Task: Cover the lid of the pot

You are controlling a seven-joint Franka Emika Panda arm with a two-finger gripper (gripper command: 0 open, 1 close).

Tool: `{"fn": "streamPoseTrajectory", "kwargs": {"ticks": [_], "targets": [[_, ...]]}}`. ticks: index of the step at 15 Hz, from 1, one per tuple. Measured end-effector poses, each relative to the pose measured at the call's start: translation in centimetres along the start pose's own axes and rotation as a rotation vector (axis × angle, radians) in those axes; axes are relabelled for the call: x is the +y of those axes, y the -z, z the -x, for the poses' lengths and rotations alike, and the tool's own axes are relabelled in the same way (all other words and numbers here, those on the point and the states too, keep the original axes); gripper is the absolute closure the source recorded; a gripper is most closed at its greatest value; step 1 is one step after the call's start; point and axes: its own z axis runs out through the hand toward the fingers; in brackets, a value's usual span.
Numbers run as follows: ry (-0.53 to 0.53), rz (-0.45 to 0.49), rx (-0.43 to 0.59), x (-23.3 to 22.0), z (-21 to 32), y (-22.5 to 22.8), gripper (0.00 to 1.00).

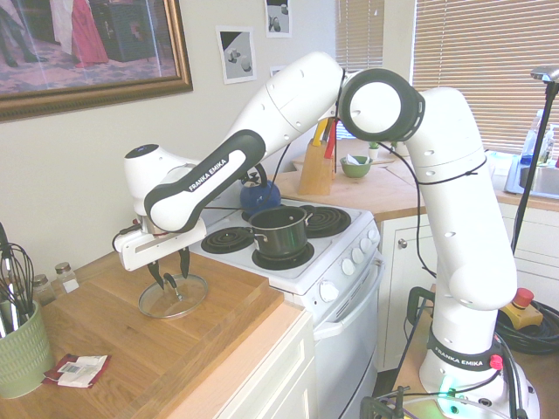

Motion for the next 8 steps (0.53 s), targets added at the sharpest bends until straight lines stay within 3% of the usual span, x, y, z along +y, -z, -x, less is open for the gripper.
{"fn": "streamPoseTrajectory", "kwargs": {"ticks": [8], "targets": [[0.010,-0.006,-0.013,-0.18,0.87,0.05,1.00]]}}
